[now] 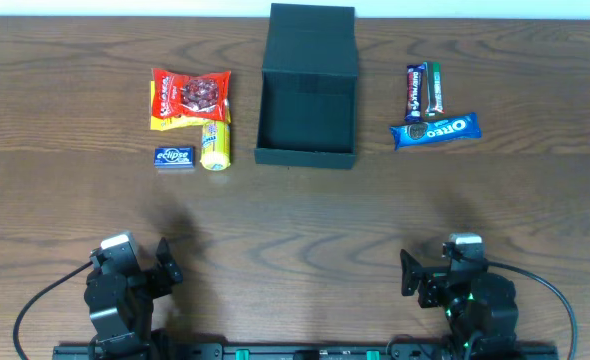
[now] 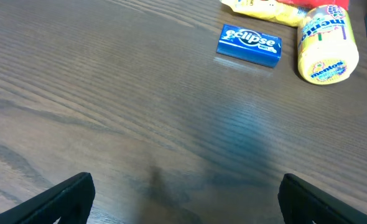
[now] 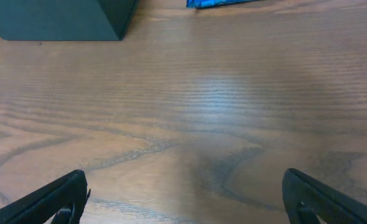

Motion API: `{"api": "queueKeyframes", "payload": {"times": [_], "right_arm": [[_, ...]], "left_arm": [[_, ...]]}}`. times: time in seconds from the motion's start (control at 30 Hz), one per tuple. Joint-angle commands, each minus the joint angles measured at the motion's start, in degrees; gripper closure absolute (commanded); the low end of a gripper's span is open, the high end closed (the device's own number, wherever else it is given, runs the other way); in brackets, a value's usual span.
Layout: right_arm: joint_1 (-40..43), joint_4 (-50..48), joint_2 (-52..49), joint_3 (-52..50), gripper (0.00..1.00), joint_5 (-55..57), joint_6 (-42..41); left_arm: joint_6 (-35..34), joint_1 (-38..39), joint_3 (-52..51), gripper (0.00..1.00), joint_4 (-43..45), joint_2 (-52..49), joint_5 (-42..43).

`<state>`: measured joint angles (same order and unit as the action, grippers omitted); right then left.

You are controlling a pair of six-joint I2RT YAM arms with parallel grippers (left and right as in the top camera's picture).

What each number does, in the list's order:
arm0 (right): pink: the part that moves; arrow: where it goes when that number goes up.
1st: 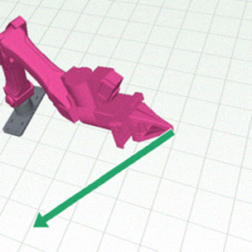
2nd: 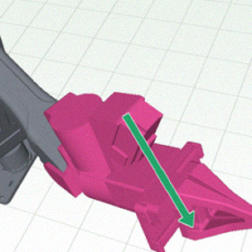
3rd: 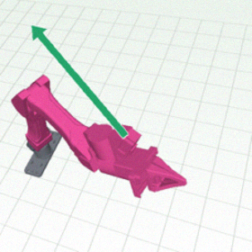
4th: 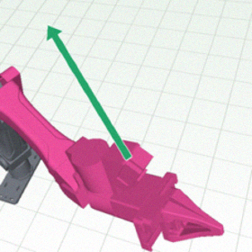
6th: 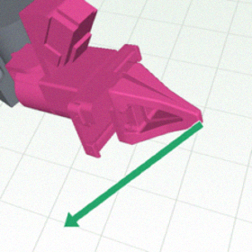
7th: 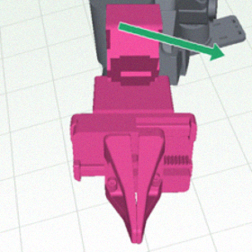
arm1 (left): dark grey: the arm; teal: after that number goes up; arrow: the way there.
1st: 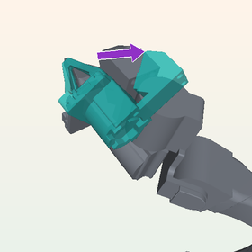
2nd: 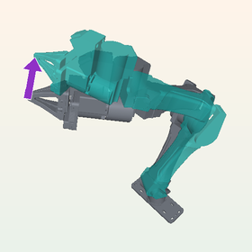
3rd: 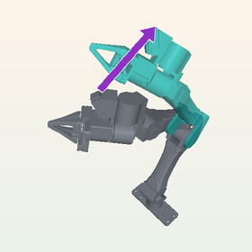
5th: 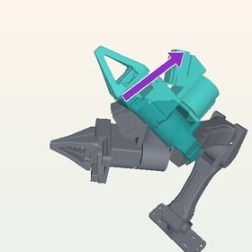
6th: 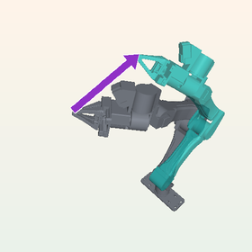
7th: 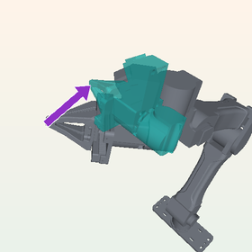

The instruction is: Pack container

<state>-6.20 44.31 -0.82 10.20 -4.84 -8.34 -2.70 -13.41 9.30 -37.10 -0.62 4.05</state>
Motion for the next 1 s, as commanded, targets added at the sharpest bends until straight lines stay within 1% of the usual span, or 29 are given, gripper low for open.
{"api": "queueKeyframes", "payload": {"times": [0.0, 0.9, 0.97], "right_arm": [[-1.0, 0.0, 0.5, -0.5, 0.01, 0.5, 0.1], [-1.0, 0.0, 0.5, -0.5, 0.01, 0.6, 0.1], [-1.0, -2.5, 0.5, -0.5, 0.01, 0.7, 0.1]], "left_arm": [[1.0, -0.1, -0.3, 0.05, -0.4, 0.4, -0.4], [1.0, -0.1, -0.3, 0.05, -0.4, 0.4, -0.4], [1.0, -0.1, -0.3, 0.05, -0.4, 0.4, -0.4]]}}
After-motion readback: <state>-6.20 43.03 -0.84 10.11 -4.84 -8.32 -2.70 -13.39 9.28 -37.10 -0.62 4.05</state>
